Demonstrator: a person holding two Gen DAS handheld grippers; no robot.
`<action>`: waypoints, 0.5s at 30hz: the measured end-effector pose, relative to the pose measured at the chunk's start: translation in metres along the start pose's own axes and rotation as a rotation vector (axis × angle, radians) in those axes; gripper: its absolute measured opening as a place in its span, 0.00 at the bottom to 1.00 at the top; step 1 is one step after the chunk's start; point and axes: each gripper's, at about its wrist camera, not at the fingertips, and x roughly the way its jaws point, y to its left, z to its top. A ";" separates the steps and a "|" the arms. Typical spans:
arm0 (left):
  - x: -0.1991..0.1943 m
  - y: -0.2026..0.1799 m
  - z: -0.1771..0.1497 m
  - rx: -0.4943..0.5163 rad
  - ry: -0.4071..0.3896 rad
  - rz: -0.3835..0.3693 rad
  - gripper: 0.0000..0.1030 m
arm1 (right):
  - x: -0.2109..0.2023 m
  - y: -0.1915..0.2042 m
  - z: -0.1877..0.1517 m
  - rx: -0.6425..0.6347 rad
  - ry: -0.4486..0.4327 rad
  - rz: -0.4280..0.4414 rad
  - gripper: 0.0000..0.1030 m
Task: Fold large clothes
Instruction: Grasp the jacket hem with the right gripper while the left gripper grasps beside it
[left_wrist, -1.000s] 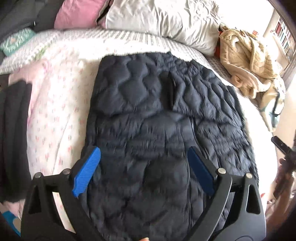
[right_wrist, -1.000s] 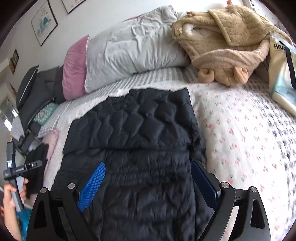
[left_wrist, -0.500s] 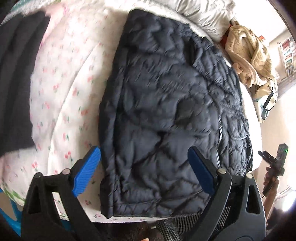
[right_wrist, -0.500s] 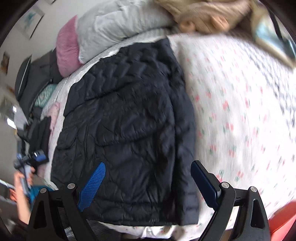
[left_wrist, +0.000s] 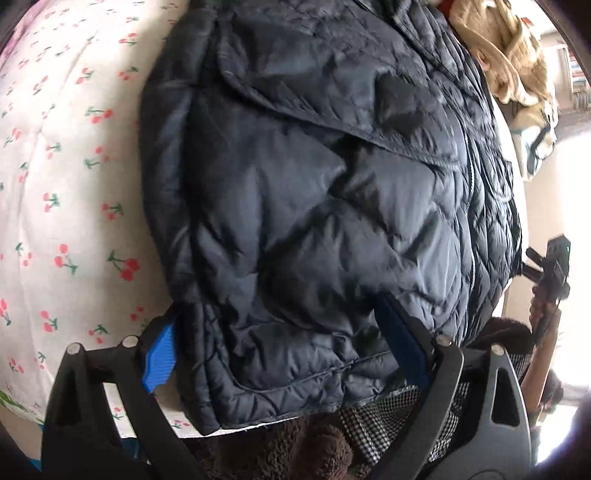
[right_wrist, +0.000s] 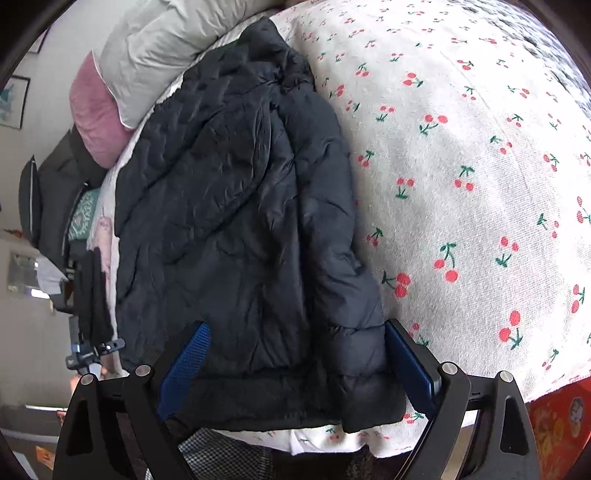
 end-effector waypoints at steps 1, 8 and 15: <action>0.001 -0.003 -0.001 0.013 0.006 -0.009 0.92 | 0.002 0.001 -0.001 -0.003 0.008 -0.007 0.88; 0.001 -0.020 -0.004 0.058 0.012 -0.092 0.75 | 0.027 -0.007 -0.002 0.081 0.114 0.024 0.40; -0.021 -0.037 -0.010 0.056 -0.111 -0.059 0.18 | 0.000 0.014 -0.002 0.043 -0.010 0.084 0.12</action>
